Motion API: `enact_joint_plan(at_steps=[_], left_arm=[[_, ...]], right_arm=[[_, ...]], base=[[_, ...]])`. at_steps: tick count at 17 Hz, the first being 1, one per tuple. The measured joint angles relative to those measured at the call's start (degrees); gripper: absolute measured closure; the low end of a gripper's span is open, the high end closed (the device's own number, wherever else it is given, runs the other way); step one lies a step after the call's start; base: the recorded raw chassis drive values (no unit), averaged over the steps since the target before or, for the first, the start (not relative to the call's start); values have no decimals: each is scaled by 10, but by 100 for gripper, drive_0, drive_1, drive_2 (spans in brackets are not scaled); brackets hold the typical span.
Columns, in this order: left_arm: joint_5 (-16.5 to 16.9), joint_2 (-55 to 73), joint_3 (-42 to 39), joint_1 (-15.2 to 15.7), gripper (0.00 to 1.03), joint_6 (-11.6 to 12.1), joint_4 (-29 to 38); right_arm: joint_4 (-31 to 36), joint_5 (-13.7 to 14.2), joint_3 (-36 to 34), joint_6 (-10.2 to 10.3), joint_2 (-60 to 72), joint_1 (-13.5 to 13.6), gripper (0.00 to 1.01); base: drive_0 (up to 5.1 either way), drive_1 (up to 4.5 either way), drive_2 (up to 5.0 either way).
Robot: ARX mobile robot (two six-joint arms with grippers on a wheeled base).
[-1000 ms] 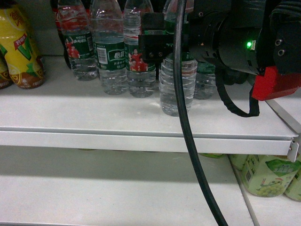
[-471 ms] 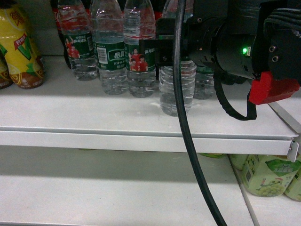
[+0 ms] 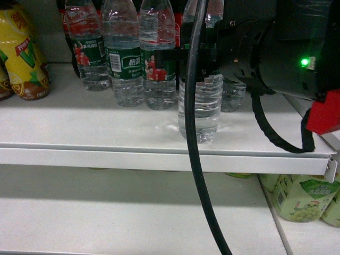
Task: Move water from second to third shelf
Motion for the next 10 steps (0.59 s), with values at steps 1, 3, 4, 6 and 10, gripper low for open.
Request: enact_joint_plan(at_steps=[1, 3, 4, 6, 10], left_arm=[[0, 0, 0, 0, 5, 0, 0], [0, 0, 0, 0, 5, 0, 0], [0, 0, 0, 0, 5, 0, 0], [0, 0, 0, 0, 5, 0, 0], [0, 0, 0, 0, 5, 0, 0]], right_arm=[[-3, -1, -22, -1, -21, 0, 58], [3, -6, -83, -4, -77, 3, 58], [10, -6, -110, -4, -103, 2, 59], [21, -9, -173, 3, -178, -12, 59], [-20, -26, -290, 18, -340, -66, 59]], base=[[0, 0, 0], [0, 0, 0], [0, 0, 0], [0, 0, 0], [0, 0, 0]])
